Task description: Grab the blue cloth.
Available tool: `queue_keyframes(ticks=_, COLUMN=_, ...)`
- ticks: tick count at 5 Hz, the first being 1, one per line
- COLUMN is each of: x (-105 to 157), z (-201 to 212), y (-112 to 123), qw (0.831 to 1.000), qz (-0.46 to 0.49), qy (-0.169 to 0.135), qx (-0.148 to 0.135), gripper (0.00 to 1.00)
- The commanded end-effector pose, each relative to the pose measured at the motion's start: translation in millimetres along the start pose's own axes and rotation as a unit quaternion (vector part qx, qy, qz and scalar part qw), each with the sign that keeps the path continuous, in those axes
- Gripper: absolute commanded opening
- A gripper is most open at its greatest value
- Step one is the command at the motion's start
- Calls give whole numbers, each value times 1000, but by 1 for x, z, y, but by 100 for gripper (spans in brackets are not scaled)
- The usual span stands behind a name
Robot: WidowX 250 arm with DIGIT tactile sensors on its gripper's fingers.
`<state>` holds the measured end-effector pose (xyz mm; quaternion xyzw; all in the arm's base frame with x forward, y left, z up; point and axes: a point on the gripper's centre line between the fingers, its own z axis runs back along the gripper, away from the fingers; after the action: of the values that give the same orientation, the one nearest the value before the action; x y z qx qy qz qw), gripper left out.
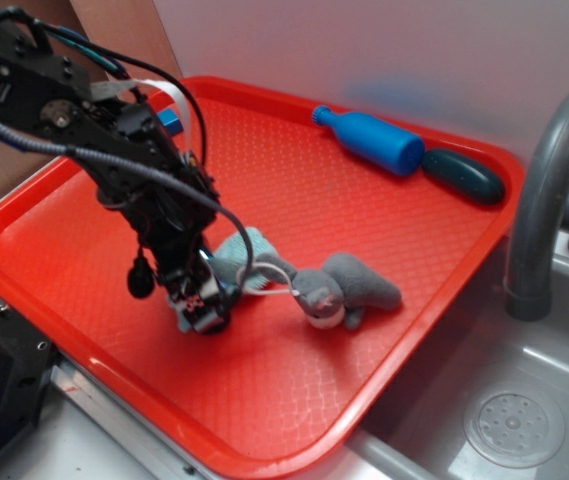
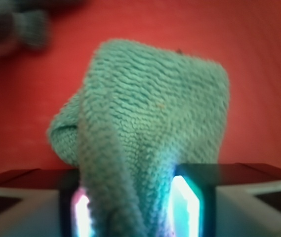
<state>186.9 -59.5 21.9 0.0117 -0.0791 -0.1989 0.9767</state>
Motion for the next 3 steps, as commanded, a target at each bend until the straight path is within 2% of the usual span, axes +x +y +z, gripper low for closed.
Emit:
queue_keyframes(ticks=1, x=-19, z=53, y=62, qw=990, qz=141, qy=-11, qx=9, gripper=0)
queue_keyframes(ticks=2, x=-31, z=102, y=93, qw=977, qz=212, qy=-19, qx=-4, gripper=0)
queue_keyframes(ticks=3, x=-32, z=152, y=106, qw=963, qz=269, qy=-18, qx=8, gripper=0)
